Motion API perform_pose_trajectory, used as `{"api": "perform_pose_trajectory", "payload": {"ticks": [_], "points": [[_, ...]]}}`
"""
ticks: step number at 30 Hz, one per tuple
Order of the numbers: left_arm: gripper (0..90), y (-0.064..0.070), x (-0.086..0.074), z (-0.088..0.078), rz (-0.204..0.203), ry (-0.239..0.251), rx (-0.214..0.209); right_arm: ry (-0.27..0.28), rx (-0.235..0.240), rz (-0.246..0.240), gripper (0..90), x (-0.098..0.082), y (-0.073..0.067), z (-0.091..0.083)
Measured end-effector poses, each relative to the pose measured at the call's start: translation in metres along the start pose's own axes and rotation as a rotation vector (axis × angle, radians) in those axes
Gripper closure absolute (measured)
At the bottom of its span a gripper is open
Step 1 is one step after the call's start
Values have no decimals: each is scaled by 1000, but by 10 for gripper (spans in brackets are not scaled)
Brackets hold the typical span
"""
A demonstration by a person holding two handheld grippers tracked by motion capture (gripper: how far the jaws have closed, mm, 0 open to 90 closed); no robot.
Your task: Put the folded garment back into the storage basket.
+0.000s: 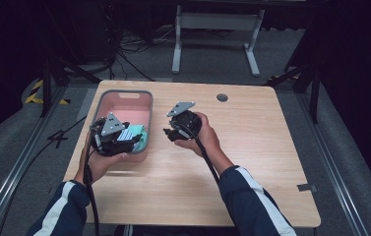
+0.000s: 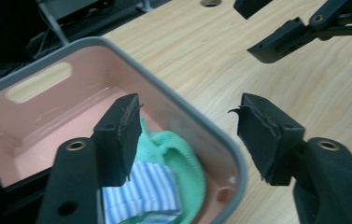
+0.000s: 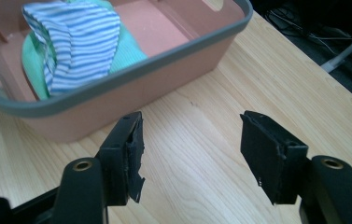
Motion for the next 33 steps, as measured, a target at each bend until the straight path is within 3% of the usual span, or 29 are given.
{"api": "perform_pose_trajectory", "payload": {"ticks": [7, 19, 33], "points": [[341, 29, -7, 10, 48, -34, -55, -21, -16, 0, 392, -20, 1, -11], [299, 69, -22, 24, 147, -104, -101, -53, -27, -4, 380, -64, 1, -38], [274, 100, -38, 35, 221, -144, -136, -88, -43, 17, 373, -121, 4, -64]]}}
Point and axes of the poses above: each handheld gripper's, and its own axes: z roughly forward along the jaws, x roughly out of its top, y roughly to its right, the point moved 10 cm from there along z, roughly forward along the jaws, and after that the axes turned 13 degrees about -z, right-handed, at the moved point
